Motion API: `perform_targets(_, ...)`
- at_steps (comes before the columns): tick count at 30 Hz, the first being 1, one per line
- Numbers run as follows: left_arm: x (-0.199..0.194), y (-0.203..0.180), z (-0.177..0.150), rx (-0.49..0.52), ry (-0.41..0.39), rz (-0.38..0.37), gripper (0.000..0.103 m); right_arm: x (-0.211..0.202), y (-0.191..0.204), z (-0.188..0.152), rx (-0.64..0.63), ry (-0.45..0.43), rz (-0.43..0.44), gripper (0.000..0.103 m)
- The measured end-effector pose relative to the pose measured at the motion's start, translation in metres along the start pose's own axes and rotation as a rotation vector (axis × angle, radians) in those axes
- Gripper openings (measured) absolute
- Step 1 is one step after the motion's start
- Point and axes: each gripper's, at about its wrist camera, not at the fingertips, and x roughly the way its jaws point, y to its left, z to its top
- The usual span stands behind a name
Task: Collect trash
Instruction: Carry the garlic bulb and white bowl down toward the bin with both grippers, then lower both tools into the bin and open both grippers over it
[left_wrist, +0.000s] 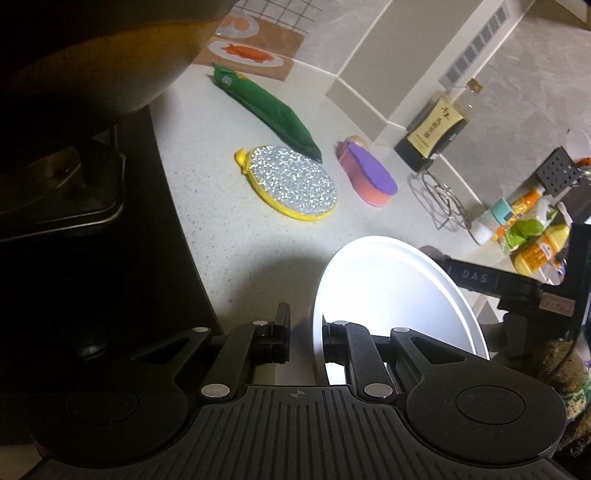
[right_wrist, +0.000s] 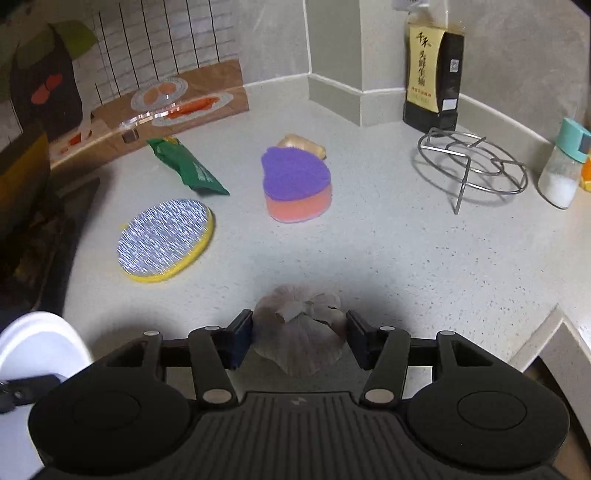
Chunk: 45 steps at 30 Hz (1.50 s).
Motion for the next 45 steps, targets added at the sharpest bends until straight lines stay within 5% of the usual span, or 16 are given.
perform_targets(12, 0.014, -0.01, 0.015, 0.156, 0.021, -0.041, 0.014, -0.07, 0.016, -0.037, 0.145, -0.105, -0.122, 0.054)
perform_targets(24, 0.03, -0.13, -0.012, 0.368, 0.047, -0.135, 0.014, -0.129, -0.071, -0.123, 0.297, -0.1, -0.27, 0.054)
perform_targets(36, 0.1, -0.237, -0.094, 0.557, 0.269, -0.191, 0.014, -0.155, -0.187, -0.236, 0.513, -0.012, -0.42, 0.054)
perform_targets(45, 0.185, -0.256, -0.159, 0.587, 0.459, -0.123, 0.014, -0.143, -0.241, -0.302, 0.578, 0.103, -0.444, 0.054)
